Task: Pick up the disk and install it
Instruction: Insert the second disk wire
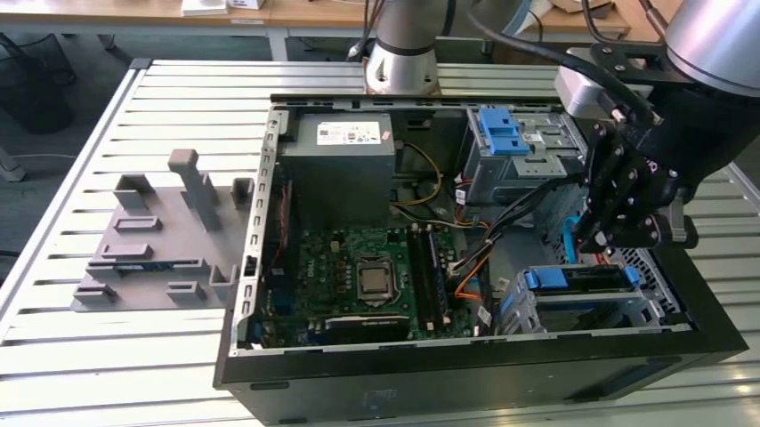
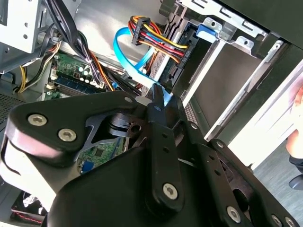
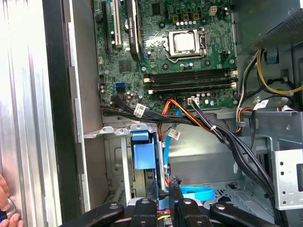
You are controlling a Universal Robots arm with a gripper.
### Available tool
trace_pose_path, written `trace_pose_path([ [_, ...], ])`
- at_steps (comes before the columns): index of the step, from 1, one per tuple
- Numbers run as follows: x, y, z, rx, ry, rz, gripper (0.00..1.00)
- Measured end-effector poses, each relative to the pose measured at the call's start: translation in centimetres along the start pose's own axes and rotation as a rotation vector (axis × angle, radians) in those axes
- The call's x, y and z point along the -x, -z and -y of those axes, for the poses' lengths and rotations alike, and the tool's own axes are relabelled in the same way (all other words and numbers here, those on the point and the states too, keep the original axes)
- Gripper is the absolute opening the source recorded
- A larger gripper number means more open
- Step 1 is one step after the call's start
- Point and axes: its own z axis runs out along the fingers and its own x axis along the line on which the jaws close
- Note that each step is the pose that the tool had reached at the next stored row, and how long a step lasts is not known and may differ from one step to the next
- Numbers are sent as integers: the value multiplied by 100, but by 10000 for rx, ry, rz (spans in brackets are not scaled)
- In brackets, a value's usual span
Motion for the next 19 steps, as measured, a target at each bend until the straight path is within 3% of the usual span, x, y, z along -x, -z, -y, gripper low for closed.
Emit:
trace_pose_path([
  [3,0,-22,0,6,1,56,25],
  [6,1,-42,2,24,6,228,25],
  [9,3,-56,11,42,8,384,18],
  [13,6,-70,39,77,7,385,16],
  [14,6,-71,39,75,6,340,16],
  [16,6,-73,40,54,6,158,16],
  [19,6,-78,41,10,-8,-272,16],
])
